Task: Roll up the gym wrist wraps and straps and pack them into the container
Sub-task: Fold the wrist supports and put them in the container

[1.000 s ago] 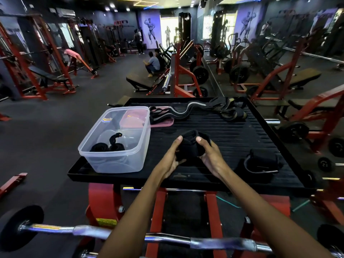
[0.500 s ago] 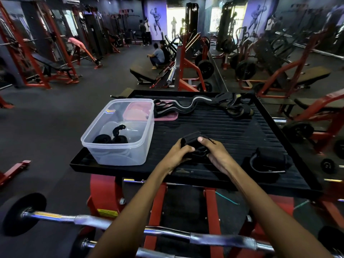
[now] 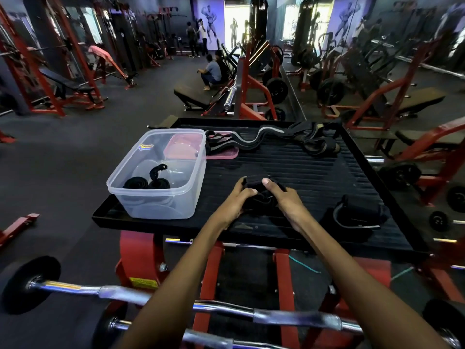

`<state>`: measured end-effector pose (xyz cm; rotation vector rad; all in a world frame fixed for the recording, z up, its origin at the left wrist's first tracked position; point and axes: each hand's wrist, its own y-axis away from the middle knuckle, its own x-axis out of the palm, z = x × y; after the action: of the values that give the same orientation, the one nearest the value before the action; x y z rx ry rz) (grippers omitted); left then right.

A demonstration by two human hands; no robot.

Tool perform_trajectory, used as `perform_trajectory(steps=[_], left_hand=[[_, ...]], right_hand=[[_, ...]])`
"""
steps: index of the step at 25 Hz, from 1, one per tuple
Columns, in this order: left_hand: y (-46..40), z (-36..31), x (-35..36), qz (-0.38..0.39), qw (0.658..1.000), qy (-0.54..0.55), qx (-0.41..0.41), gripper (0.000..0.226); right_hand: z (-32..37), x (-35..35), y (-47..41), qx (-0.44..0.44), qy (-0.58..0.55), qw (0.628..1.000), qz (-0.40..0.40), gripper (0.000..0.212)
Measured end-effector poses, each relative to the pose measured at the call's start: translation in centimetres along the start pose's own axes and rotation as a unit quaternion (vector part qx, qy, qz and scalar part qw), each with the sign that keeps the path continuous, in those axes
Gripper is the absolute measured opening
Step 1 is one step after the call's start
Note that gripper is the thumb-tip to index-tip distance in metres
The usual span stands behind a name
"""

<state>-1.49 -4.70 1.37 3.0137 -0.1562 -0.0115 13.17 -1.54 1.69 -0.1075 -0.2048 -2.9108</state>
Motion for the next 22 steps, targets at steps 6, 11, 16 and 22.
perform_trajectory(steps=[6, 11, 16, 22], left_hand=[[1.8, -0.4, -2.9, -0.074, 0.977, -0.193, 0.045, 0.069], [2.4, 0.7, -2.9, -0.091, 0.973, -0.203, 0.054, 0.072], [2.1, 0.4, -1.7, -0.098, 0.965, -0.235, 0.063, 0.077], [2.2, 0.5, -2.0, -0.101, 0.971, -0.21, 0.042, 0.08]], right_hand=[[0.4, 2.1, 0.7, 0.039, 0.191, 0.981, 0.006, 0.054], [0.6, 1.7, 2.0, -0.053, 0.301, 0.951, -0.053, 0.078], [5.1, -2.3, 5.4, -0.157, 0.565, 0.8, -0.129, 0.073], [6.1, -9.5, 8.5, 0.165, 0.646, 0.736, -0.117, 0.093]])
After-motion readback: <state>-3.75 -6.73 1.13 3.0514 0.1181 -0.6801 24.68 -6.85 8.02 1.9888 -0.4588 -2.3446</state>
